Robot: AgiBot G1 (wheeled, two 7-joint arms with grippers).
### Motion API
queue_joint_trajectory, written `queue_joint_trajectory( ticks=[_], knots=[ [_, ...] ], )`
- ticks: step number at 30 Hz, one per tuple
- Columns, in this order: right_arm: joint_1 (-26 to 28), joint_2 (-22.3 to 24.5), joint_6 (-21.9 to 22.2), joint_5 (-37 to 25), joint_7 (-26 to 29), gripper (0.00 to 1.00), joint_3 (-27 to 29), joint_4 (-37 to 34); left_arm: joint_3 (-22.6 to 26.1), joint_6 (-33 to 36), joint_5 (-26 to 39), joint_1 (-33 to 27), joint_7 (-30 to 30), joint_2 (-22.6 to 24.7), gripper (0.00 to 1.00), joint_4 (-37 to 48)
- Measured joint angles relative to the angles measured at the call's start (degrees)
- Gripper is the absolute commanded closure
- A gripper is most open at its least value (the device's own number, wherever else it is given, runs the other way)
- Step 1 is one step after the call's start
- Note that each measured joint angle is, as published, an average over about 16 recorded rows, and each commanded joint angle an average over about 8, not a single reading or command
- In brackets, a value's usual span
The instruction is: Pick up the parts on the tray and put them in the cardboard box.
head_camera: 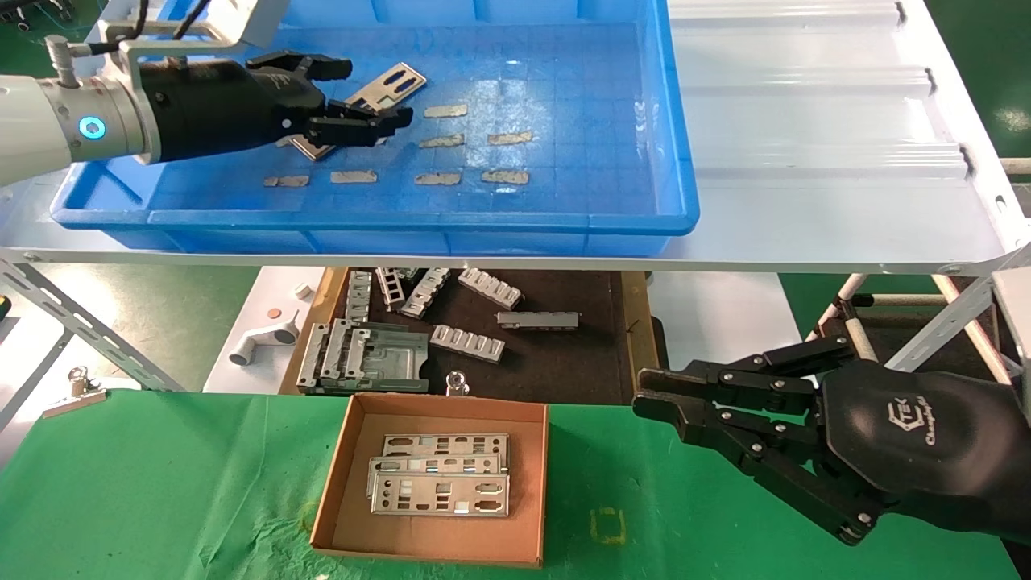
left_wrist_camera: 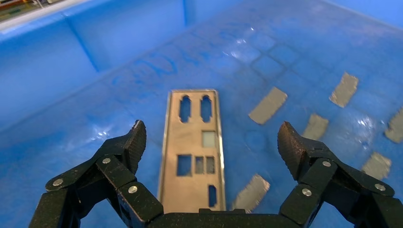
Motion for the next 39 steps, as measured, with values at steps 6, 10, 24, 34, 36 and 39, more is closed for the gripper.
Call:
queue_joint_trajectory(
  ticks=[6, 10, 24, 34, 36, 39],
  knots=[
    [0.0, 0.0, 0.0, 0.0, 0.0, 1.00, 0.0, 0.0, -0.2, -0.1, -0.2, -1.3, 1.1, 0.8, 0.39, 3.8],
    [0.0, 0.0, 0.0, 0.0, 0.0, 1.00, 0.0, 0.0, -0.1, 0.0, -0.1, -1.8, 1.4, 1.1, 0.81, 5.5],
    [0.0, 0.0, 0.0, 0.0, 0.0, 1.00, 0.0, 0.0, 0.1, -1.1, 0.3, -2.5, 2.7, 1.8, 1.00, 8.4],
    [0.0, 0.0, 0.0, 0.0, 0.0, 1.00, 0.0, 0.0, 0.2, -1.7, 0.4, -2.6, 3.2, 2.0, 1.00, 9.0],
    [0.0, 0.0, 0.0, 0.0, 0.0, 1.00, 0.0, 0.0, 0.2, -1.8, 0.4, -2.5, 3.3, 2.1, 1.00, 9.1],
    [0.0, 0.0, 0.0, 0.0, 0.0, 1.00, 0.0, 0.0, 0.2, -2.0, 0.4, -2.5, 3.3, 2.1, 1.00, 9.2]
  ],
)
